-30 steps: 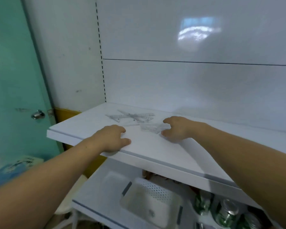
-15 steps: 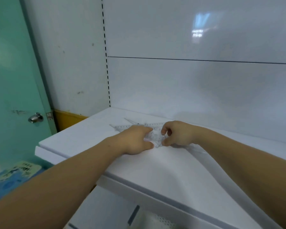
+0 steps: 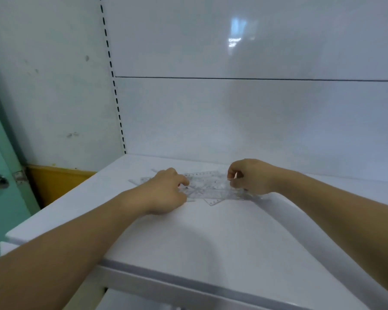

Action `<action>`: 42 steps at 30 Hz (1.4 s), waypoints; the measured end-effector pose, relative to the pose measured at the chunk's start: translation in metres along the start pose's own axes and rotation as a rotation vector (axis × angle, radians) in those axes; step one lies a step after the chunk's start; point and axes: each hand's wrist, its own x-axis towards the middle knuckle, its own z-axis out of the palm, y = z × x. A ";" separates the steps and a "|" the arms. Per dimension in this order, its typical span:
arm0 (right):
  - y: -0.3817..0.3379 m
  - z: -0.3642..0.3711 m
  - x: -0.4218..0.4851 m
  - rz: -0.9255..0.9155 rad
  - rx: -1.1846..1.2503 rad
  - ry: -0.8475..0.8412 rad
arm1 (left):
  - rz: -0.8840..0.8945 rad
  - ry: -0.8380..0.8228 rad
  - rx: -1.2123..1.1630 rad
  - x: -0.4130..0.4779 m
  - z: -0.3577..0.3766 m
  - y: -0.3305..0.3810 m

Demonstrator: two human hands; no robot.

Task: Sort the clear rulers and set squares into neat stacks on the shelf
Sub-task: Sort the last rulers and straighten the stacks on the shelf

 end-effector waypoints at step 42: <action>0.102 -0.070 -0.450 0.714 -0.214 0.404 | 0.361 -0.153 -1.162 -0.087 0.054 0.353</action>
